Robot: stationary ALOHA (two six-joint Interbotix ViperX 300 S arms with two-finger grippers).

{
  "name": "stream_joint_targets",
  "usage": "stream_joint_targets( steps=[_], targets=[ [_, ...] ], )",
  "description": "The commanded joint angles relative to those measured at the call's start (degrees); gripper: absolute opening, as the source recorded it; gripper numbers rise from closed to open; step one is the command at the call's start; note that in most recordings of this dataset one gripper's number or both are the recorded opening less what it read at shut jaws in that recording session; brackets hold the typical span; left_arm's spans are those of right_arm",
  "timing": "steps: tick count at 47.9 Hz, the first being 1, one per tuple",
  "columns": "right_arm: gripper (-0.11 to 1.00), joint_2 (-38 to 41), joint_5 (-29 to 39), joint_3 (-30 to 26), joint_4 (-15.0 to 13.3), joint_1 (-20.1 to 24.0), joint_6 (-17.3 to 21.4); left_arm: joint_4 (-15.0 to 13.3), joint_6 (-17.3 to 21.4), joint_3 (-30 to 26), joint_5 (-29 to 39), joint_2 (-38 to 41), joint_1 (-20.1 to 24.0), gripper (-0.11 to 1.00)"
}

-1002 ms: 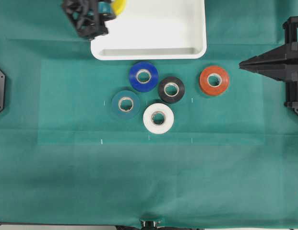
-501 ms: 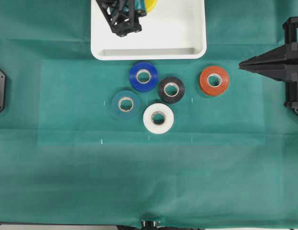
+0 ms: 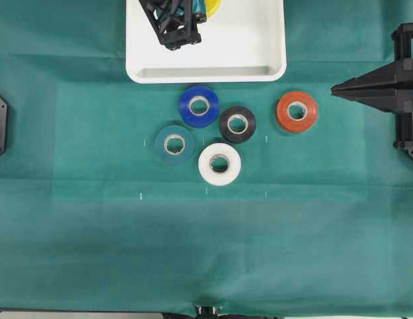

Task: Pick up the tape from a random location and place it into the white case.
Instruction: 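Carry the yellow roll forward and lower it into the white tray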

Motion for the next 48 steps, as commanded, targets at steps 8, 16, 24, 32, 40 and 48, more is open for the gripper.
stream_joint_targets(
  steps=[8,16,24,32,40,48],
  targets=[
    [0.0,0.44,-0.26,-1.41,-0.09,-0.09,0.09,0.18,0.09,-0.79,-0.18,-0.97,-0.09,0.24],
    [0.0,0.44,-0.18,-1.41,0.0,-0.09,0.09,0.18,0.09,-0.62,0.18,-0.97,-0.09,0.24],
    [0.0,0.44,-0.09,-1.32,0.0,-0.18,0.09,0.18,0.18,0.53,-0.97,-0.44,-0.09,0.24],
    [0.0,0.44,0.0,-1.32,0.0,-0.09,0.09,0.26,0.44,2.9,-4.75,1.23,0.18,0.24],
    [0.0,0.44,0.26,-1.32,0.0,-0.09,0.0,0.18,0.44,5.8,-8.61,3.69,1.41,0.24],
    [0.0,0.44,0.62,-1.23,0.0,-0.18,-0.18,0.18,0.26,8.17,-12.39,5.19,2.2,0.24]
  ],
)
